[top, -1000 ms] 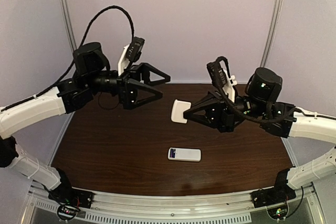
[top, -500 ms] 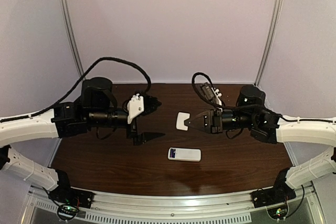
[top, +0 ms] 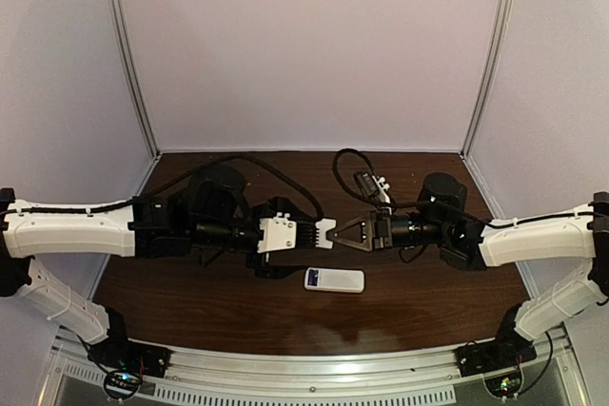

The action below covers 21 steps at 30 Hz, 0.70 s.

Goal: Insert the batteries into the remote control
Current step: Pass from the right arm to the left

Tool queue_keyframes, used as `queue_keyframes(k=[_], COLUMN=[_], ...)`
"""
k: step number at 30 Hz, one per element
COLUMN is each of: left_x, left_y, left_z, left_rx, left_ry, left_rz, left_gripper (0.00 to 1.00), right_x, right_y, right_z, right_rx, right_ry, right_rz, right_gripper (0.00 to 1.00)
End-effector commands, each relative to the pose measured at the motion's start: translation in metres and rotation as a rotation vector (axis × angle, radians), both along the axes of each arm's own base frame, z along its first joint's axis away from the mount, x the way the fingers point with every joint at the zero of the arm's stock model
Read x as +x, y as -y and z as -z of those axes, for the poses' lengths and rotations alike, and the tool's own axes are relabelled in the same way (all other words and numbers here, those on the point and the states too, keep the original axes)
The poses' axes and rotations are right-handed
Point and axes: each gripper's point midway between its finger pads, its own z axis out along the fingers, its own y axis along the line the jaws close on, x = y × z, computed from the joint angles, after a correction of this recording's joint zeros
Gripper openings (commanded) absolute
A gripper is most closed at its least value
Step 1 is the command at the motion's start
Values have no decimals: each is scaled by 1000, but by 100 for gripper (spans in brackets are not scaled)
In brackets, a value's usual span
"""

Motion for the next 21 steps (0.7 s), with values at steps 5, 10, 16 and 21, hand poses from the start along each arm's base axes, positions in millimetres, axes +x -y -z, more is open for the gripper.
queue_keyframes(k=[5,10,16,21], left_x=[1,2,1,2], left_y=[18,20,24,25], left_z=[3,2,-4,-12], left_rx=[19,12,-6,-32], left_ry=[-8,-3,0,11], left_rz=[41,39,58,53], left_gripper=[85,83,77,75], right_x=[-5,-6,-6,-7], right_y=[-5,-5,-8,-8], right_z=[0,5,11,13], right_rx=[39,33,27,32], right_ry=[-11,-19,-28,-34], right_rz=[-32,-38,-44,-51], right_gripper=[0,0,0,0])
